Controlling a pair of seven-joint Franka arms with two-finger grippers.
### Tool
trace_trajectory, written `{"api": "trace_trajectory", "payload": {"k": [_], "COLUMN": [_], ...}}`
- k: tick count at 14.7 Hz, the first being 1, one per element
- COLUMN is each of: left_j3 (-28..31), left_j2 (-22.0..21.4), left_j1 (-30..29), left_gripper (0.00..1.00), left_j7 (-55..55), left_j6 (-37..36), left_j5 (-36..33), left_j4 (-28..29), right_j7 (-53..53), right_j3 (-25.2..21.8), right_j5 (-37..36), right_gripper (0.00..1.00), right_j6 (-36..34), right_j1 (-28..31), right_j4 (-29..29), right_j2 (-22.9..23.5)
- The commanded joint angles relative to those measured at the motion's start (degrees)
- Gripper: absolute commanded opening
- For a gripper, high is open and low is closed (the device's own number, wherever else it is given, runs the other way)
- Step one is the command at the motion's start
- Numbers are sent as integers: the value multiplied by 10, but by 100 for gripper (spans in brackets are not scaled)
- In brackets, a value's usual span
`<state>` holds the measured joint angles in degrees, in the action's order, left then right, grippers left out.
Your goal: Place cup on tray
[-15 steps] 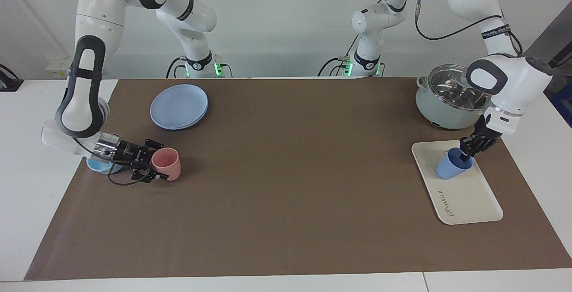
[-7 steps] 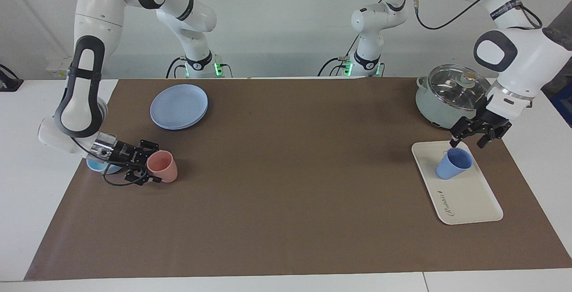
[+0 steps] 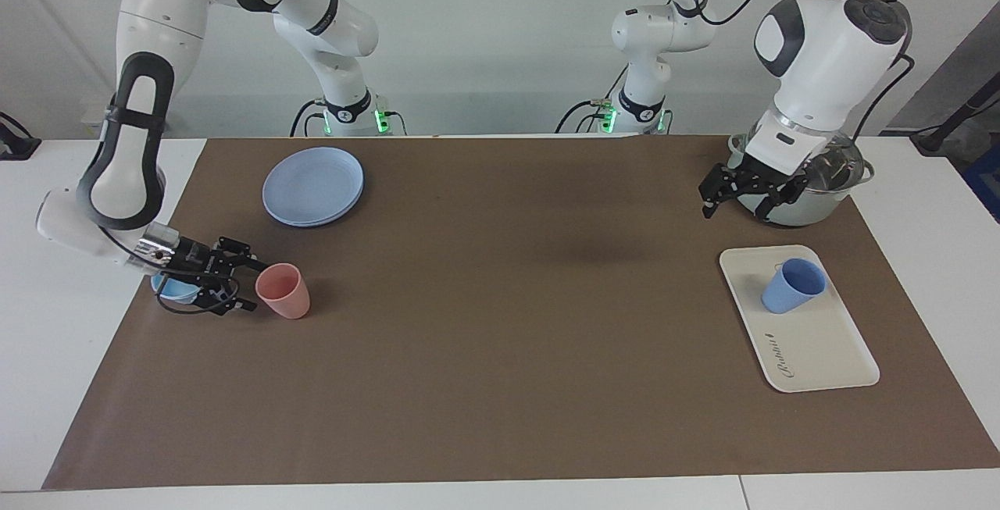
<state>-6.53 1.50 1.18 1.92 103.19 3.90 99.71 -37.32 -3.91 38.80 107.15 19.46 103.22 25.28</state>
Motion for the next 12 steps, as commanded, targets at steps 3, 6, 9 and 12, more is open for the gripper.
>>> {"api": "trace_trajectory", "payload": {"k": [3, 6, 9, 12], "left_j3": [6, 0, 6, 8], "left_j2": [-36, -44, -41, -43], "left_j1": [27, 26, 15, -6], "left_gripper": [100, 100, 100, 100], "left_j7": [-10, -17, -50, -46], "left_j6": [-51, -126, -138, -131], "left_j5": [-34, -38, -38, -20], "left_j4": [16, -28, -51, -51], "right_j7": [44, 78, 102, 114], "right_j3": [8, 8, 8, 8], "right_j5": [-170, -245, -317, -344], "right_gripper": [99, 99, 99, 99], "right_j6": [25, 13, -27, -59], "right_j1": [-47, -80, -129, -183], "right_j4": [12, 12, 12, 13], "right_j2": [-87, -127, -160, -201]}}
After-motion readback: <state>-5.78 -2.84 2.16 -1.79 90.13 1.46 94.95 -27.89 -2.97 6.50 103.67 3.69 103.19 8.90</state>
